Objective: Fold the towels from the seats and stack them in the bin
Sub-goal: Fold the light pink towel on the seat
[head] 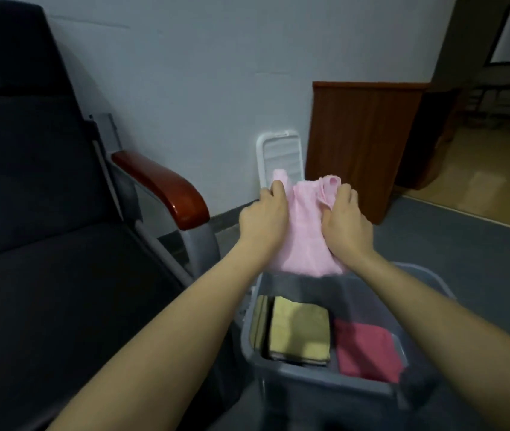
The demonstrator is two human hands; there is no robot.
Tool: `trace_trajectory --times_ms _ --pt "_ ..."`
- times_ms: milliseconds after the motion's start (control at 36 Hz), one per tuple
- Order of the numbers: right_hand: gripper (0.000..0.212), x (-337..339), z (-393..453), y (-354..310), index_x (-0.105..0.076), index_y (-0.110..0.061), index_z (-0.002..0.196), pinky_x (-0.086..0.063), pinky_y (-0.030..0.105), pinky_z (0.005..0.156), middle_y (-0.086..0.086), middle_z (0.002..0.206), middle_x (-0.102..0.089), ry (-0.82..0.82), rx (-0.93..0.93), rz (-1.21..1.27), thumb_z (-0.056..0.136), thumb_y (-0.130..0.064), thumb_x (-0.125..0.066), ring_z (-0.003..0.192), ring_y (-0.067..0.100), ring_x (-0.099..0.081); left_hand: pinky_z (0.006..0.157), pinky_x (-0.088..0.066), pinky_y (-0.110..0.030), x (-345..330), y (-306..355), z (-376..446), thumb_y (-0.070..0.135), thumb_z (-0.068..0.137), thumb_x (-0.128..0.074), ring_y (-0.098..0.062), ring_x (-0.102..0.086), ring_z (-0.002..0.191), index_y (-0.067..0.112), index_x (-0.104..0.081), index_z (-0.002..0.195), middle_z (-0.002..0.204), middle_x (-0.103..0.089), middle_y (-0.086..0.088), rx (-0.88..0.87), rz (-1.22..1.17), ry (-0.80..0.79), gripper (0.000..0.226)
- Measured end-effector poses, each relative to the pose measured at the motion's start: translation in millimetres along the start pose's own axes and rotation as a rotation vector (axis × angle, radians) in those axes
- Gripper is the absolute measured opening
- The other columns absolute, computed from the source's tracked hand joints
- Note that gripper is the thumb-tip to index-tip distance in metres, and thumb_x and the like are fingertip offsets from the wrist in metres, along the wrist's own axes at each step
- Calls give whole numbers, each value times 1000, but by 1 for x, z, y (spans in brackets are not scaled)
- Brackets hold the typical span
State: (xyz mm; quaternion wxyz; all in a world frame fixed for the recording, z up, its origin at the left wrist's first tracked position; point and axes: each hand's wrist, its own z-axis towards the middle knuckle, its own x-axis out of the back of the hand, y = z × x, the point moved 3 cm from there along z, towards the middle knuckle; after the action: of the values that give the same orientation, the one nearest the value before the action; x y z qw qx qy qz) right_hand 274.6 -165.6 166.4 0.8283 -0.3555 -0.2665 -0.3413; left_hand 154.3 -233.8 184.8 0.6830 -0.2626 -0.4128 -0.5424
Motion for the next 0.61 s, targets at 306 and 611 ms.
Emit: trace_trajectory --times_ms 306,611 --pt "28 -76 -18 171 -39 -2 123 -44 45 75 18 124 -47 -244 -274 -99 101 -20 -36 101 42 -57 67 -37 -40 -181 76 3 9 99 -30 -38 -59 99 2 -36 120 118 -53 -16 68 -224 -346 23" --pt "27 -174 -66 327 -39 -1 120 -44 42 77 19 124 -48 -529 -522 -144 95 -11 -43 103 41 -58 73 -39 -39 -362 148 -33 9 99 -29 -37 -57 107 -1 -35 122 123 -51 -18 197 -357 -704 26"
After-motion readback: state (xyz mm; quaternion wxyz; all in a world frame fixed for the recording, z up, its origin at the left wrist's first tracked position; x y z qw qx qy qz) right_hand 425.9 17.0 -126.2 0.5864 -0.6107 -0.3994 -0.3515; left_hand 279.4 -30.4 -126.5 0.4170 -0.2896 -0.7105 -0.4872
